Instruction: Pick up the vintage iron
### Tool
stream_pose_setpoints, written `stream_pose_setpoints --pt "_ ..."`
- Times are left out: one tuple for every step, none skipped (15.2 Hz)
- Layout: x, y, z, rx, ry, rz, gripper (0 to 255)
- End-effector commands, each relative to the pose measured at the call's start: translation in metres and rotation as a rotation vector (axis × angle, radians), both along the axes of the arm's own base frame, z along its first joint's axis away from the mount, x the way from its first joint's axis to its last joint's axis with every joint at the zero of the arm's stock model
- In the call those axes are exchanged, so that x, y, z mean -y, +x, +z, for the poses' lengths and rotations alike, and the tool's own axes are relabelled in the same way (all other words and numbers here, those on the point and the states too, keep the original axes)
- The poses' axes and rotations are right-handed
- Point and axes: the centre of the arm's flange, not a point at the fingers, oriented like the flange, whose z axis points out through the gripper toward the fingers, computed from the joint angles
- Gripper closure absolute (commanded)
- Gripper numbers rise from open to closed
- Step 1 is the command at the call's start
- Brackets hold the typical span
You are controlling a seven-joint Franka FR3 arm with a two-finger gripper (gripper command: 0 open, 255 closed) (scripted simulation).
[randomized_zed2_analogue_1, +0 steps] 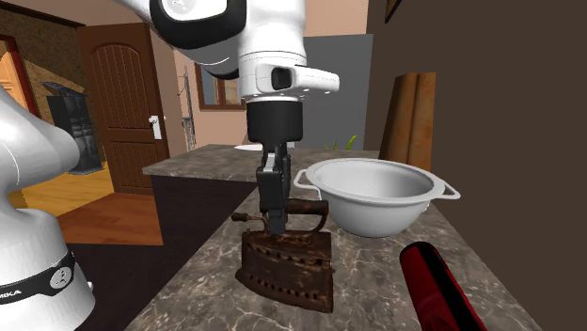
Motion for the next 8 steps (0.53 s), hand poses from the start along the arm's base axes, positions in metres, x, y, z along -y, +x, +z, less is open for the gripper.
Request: stream_pose_setpoints --pt "0.000 0.000 0.010 0.001 0.000 0.000 255" --pt "0.000 0.000 0.016 0.001 0.000 0.000 255" --pt "0.000 0.000 0.021 0.001 0.000 0.000 255" --pt "0.000 0.000 0.026 0.001 0.000 0.000 255" --pt "0.000 0.000 0.031 0.001 0.000 0.000 255" --pt "0.000 0.000 0.037 0.001 0.000 0.000 255" --pt "0.000 0.000 0.038 0.001 0.000 0.000 255" --pt "0.000 0.000 0.038 0.001 0.000 0.000 255"
